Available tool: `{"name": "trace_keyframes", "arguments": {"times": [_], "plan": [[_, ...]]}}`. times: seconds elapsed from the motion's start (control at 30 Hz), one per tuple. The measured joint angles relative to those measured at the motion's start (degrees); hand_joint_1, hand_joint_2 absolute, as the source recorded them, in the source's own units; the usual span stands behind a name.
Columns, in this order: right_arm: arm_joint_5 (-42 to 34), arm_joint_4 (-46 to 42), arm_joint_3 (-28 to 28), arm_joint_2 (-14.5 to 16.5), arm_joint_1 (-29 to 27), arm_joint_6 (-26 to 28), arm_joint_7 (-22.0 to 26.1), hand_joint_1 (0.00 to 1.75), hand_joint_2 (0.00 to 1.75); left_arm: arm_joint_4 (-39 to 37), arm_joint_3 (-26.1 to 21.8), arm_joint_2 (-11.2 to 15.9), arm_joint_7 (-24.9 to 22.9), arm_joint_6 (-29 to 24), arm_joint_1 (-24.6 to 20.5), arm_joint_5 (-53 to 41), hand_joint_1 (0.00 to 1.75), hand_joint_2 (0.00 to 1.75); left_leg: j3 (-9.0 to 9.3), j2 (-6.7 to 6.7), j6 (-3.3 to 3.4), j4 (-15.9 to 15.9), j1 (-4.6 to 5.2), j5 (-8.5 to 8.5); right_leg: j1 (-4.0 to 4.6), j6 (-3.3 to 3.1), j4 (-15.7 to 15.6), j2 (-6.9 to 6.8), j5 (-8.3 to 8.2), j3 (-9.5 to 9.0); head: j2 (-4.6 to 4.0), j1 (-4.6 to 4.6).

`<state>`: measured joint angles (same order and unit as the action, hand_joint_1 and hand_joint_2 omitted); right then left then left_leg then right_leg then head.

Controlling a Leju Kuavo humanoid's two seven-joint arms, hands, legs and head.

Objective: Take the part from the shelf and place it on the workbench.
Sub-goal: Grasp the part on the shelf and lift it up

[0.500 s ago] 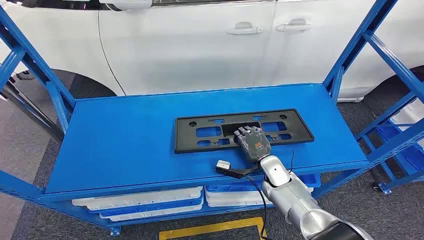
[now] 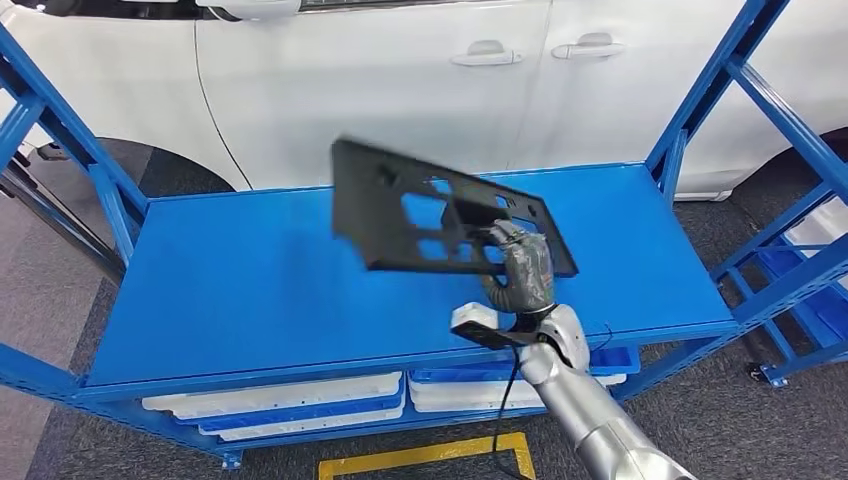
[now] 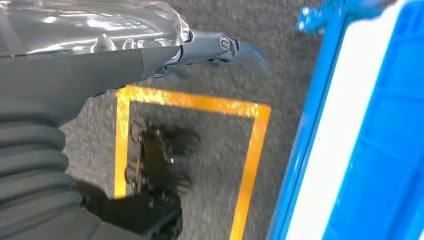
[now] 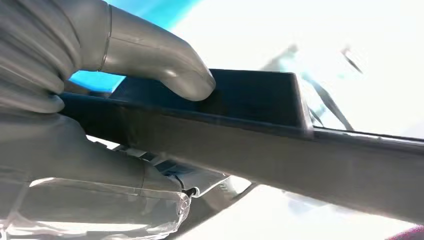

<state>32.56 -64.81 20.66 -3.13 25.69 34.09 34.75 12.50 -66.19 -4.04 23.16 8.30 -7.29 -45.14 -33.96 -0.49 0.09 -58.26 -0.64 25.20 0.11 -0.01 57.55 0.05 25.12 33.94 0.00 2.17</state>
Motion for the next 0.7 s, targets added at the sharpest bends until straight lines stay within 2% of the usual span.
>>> {"name": "trace_keyframes", "arguments": {"times": [0.03, 0.07, 0.1, 0.17, 0.2, 0.23, 0.27, 0.33, 0.37, 0.4, 0.5, 0.57, 0.6, 0.67, 0.7], "plan": [[-9.8, -7.0, -0.1, -0.1, -1.2, -2.7, 2.6, 1.75, 1.75, 0.0, -0.2, 0.0, 0.1, 0.4, 0.0, 0.4, 0.0, 1.75, -0.31, 0.03, -0.31, -0.8, 0.03, 0.73, -0.2, -0.33, -0.2, -0.1, -0.09, -0.07, 0.0, 0.0], [-17.4, -13.8, -0.1, -0.2, -2.0, -5.7, 3.7, 1.75, 1.75, 0.0, -0.4, 0.1, 0.1, 0.5, -0.1, 0.6, 0.0, 1.75, -1.1, 0.07, -0.58, -2.8, 0.04, 2.16, -0.39, -0.64, -0.5, -0.2, -0.19, -0.15, 0.0, 0.0], [-23.5, -20.6, -0.2, -0.3, -2.6, -9.2, 4.4, 1.75, 1.75, 0.0, -0.6, 0.1, 0.1, 0.7, -0.1, 0.9, 0.0, 1.75, -2.42, 0.14, -0.82, -6.0, -0.01, 4.21, -0.48, -0.89, -0.6, -0.27, -0.23, -0.21, 0.0, 0.0], [-29.2, -32.0, -0.4, -0.5, -3.4, -17.4, 4.5, 1.75, 1.75, 0.0, -0.9, 0.2, 0.3, 0.8, -0.1, 1.3, 0.0, 1.75, -5.63, 0.16, -1.13, -13.9, -0.11, 8.01, -0.42, -1.15, -0.6, -0.27, -0.16, -0.24, 0.0, 0.01], [-30.4, -36.7, -0.4, -0.4, -3.9, -21.5, 4.5, 1.75, 1.75, 0.0, -1.0, 0.2, 0.4, 0.8, -0.1, 1.5, 0.0, 1.75, -6.61, 0.16, -1.21, -16.4, -0.12, 8.62, -0.38, -1.19, -0.6, -0.24, -0.08, -0.33, 0.0, 0.01], [-31.4, -40.8, -0.3, -0.2, -4.3, -25.3, 4.5, 1.75, 1.75, 0.0, -1.1, 0.3, 0.6, 0.8, -0.1, 1.6, 0.0, 1.75, -6.59, 0.17, -1.21, -16.6, -0.12, 8.0, -0.35, -1.18, -0.6, -0.21, 0.02, -0.52, 0.0, 0.02], [-32.3, -43.9, -0.2, 0.1, -4.7, -28.2, 4.5, 1.75, 1.75, 0.0, -1.1, 0.3, 0.8, 0.8, -0.1, 1.8, 0.0, 1.75, -5.51, 0.17, -1.12, -14.6, -0.11, 6.33, -0.32, -1.13, -0.5, -0.19, 0.17, -0.8, 0.0, 0.02], [-34.7, -48.1, 0.0, 0.7, -5.4, -32.6, 4.5, 1.75, 1.75, 0.0, -1.2, 0.4, 1.3, 0.8, -0.1, 2.1, 0.0, 1.75, -1.42, 0.16, -0.77, -6.3, -0.05, 2.27, -0.19, -0.87, -0.4, -0.18, 0.6, -1.4, 0.0, 0.01], [-36.1, -49.4, 0.0, 1.0, -5.9, -34.5, 4.5, 1.75, 1.75, 0.0, -1.2, 0.4, 1.6, 0.8, -0.1, 2.2, 0.0, 1.75, 0.29, 0.13, -0.52, -2.8, 0.03, 1.15, -0.07, -0.67, -0.2, -0.14, 0.76, -1.48, 0.0, 0.0], [-37.6, -50.3, 0.0, 1.4, -6.4, -36.8, 4.5, 1.75, 1.75, 0.0, -1.3, 0.4, 1.9, 0.7, -0.1, 2.4, 0.0, 1.75, 1.27, 0.11, -0.27, -0.5, 0.11, 0.69, 0.04, -0.44, -0.1, -0.1, 0.83, -1.41, 0.0, -0.01], [-41.7, -51.2, 0.3, 2.6, -8.5, -43.8, 4.5, 1.75, 1.75, 0.0, -1.5, 0.4, 2.5, 0.5, -0.1, 2.8, 0.0, 1.75, 1.41, 0.09, 0.62, 0.5, 0.12, 0.55, 0.12, 0.35, 0.1, -0.01, 0.69, -0.98, 0.0, 0.0], [-42.4, -51.1, 0.7, 3.0, -9.5, -46.5, 4.5, 1.75, 1.75, 0.0, -1.5, 0.4, 2.6, 0.2, 0.0, 2.8, 0.0, 1.75, 1.32, 0.15, 1.28, 0.7, -0.09, 0.02, 0.04, 1.0, 2.1, -0.01, 2.37, -0.2, 0.0, 0.0], [-42.3, -51.0, 0.9, 3.0, -9.9, -47.0, 4.5, 1.75, 1.75, 0.0, -1.6, 0.4, 2.7, 0.0, 0.0, 2.7, 0.0, 1.75, 1.2, 0.19, 1.51, 0.8, -0.16, -0.17, -0.1, 1.3, 4.8, -0.02, 4.26, 0.92, 0.0, -0.01], [-41.9, -50.6, 1.3, 3.0, -10.8, -47.4, 4.4, 1.75, 1.75, 0.0, -1.6, 0.5, 2.6, -0.5, 0.1, 2.5, 0.0, 1.75, 0.68, 0.2, 1.74, 0.7, -0.08, -0.38, -0.37, 1.8, 12.7, -0.03, 8.45, 4.22, 0.0, -0.01], [-41.6, -50.3, 1.5, 3.0, -11.3, -47.5, 4.4, 1.75, 1.75, 0.0, -1.6, 0.5, 2.6, -0.8, 0.2, 2.4, 0.0, 1.75, 0.4, 0.2, 1.76, 0.5, -0.04, -0.45, -0.48, 1.94, 16.0, -0.03, 9.64, 5.53, 0.0, -0.01]]}}
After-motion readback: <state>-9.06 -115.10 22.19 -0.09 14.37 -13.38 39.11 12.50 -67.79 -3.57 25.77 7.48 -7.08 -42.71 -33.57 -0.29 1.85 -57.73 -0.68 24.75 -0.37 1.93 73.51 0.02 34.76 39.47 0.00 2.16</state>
